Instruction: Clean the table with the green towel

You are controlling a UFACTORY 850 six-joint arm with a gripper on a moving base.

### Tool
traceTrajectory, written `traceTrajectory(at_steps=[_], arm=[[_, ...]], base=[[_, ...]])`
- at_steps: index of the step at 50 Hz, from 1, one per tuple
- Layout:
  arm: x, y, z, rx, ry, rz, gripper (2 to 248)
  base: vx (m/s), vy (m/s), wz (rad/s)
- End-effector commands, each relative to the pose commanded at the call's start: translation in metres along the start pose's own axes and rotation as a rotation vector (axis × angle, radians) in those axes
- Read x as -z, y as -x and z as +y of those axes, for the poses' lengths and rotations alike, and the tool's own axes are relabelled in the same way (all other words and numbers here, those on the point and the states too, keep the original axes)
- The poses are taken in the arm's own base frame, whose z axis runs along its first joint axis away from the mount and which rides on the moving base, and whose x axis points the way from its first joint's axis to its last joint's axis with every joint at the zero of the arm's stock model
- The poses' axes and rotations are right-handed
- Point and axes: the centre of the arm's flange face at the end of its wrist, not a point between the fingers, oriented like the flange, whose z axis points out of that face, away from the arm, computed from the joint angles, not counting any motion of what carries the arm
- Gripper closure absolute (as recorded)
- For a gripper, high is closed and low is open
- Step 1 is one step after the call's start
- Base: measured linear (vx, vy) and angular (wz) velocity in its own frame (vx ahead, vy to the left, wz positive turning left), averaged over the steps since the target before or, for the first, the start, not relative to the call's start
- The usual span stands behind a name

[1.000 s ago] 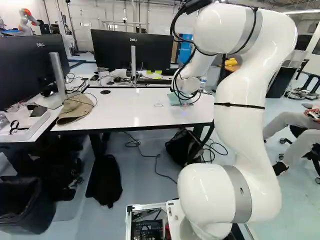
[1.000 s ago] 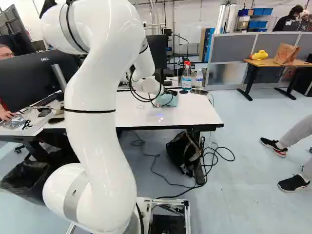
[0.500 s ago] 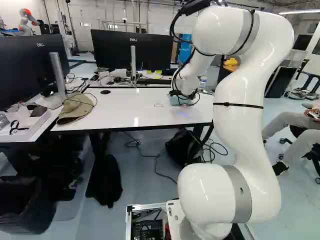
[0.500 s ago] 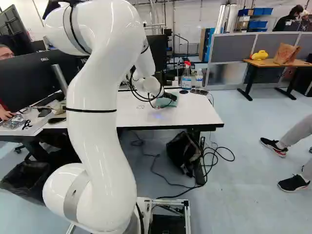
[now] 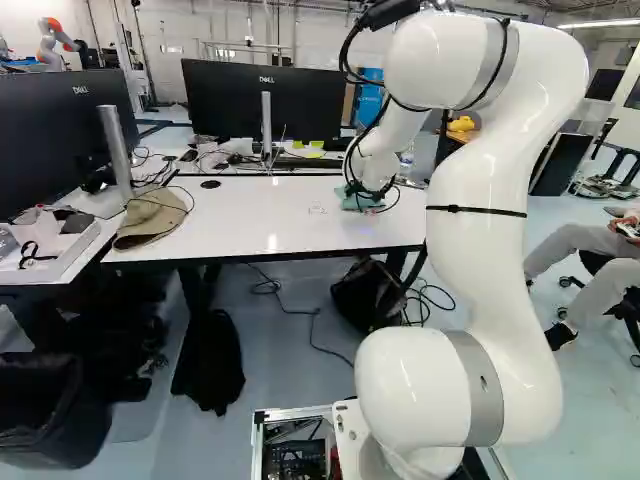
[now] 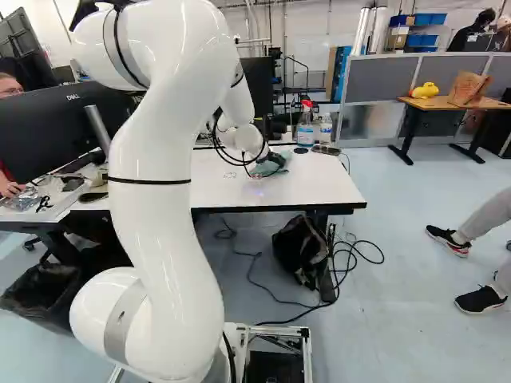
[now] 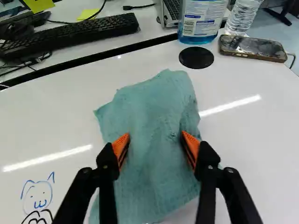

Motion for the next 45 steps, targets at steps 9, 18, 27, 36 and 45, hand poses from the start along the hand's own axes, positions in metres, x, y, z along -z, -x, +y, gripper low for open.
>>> traceTrajectory(at_steps=[9, 18, 27, 36, 45], arm=[[0.000, 0.000, 0.000, 0.000, 0.000, 0.000, 128], [0.000, 0.000, 0.000, 0.000, 0.000, 0.000, 197], [0.000, 0.000, 0.000, 0.000, 0.000, 0.000, 203], [0.006, -0.004, 0.000, 0.000, -0.001, 0.010, 203], [0.014, -0.011, -0.001, -0.001, -0.003, 0.026, 203]], base=[[0.000, 0.000, 0.000], [0.000, 0.000, 0.000], [0.000, 0.000, 0.000], [0.000, 0.000, 0.000], [0.000, 0.000, 0.000]])
